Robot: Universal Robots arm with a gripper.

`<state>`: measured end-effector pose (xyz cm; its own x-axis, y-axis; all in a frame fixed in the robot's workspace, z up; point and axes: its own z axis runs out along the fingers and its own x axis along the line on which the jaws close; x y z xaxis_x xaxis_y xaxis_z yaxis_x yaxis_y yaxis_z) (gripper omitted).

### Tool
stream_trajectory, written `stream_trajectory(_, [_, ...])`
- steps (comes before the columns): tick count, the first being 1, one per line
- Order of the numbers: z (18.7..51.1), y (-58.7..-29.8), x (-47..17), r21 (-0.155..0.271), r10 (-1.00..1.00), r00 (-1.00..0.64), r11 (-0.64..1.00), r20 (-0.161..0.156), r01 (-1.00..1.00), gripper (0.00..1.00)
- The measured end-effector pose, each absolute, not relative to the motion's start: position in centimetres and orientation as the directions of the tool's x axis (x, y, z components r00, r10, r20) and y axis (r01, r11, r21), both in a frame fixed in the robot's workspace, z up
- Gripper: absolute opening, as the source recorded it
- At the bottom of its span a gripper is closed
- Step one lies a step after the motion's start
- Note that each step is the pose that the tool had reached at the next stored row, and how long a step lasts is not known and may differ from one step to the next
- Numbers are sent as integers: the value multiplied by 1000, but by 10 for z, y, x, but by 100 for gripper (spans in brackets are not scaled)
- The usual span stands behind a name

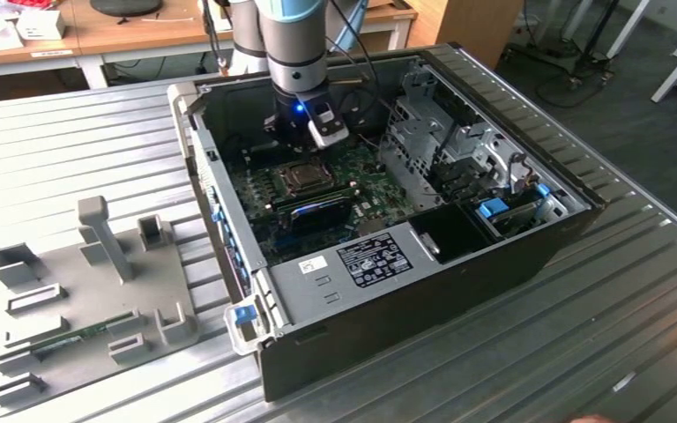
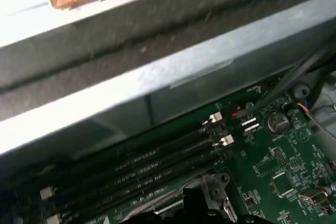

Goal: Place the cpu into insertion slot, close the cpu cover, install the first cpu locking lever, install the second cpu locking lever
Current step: 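Install the first cpu locking lever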

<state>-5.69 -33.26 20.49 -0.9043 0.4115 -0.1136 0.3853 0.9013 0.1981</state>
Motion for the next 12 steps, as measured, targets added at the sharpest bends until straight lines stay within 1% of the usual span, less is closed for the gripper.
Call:
stream_trajectory(2, [205,-333,-57,186,393,-912,911,-117,368,11])
stream_trajectory(4, [205,-333,-57,179,376,-920,918,-113,353,11])
stream_trajectory(12, [205,-333,-57,178,372,-922,920,-111,350,11])
